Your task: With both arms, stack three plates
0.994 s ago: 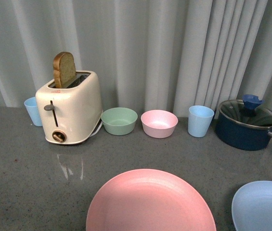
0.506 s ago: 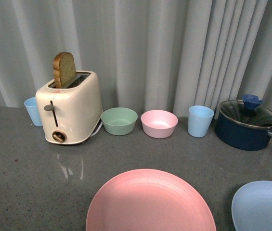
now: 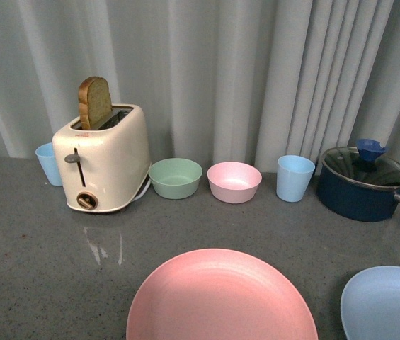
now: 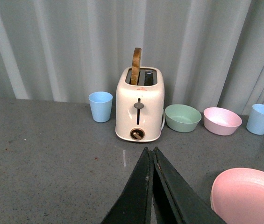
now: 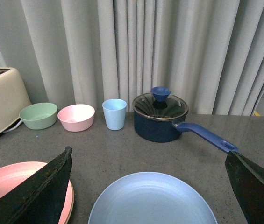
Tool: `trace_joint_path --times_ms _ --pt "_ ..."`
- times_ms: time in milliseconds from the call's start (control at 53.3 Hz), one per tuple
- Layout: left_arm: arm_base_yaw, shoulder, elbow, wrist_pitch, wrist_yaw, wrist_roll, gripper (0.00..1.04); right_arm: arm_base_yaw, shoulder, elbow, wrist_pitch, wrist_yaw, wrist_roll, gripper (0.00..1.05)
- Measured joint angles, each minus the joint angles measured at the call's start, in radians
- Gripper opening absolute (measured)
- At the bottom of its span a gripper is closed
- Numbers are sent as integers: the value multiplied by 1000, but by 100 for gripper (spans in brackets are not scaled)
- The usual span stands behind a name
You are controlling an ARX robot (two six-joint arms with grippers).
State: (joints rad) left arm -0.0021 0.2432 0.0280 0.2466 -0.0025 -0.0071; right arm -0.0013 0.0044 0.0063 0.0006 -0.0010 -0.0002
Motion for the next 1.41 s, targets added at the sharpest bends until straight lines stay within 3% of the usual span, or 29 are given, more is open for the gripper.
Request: trace_joint_path --times_ms 281,394,544,750,994,1162,1200,1256,1331,1406 --pt "0 -69 0 -69 0 0 4 0 0 0 0 0 0 97" --pt "0 -199 0 -232 2 0 4 0 0 0 0 0 0 97" --pt "0 -239 0 -246 3 0 5 0 0 0 0 0 0 97" --pt "0 -239 0 -246 3 0 53 0 0 0 0 0 0 97" --pt "0 -240 0 -246 3 0 99 0 0 0 0 0 0 97" --pt "0 -240 0 -246 3 2 98 2 9 3 -14 13 13 97" --pt "0 -240 0 -246 2 2 98 -17 68 57 -134 26 74 97" --pt "0 -239 0 -246 2 2 98 -123 246 157 -281 -78 158 97" --pt "0 -240 0 -246 3 3 98 -317 473 260 -286 -223 177 97" --pt "0 -240 0 -246 3 3 98 -505 694 362 -238 -301 123 97"
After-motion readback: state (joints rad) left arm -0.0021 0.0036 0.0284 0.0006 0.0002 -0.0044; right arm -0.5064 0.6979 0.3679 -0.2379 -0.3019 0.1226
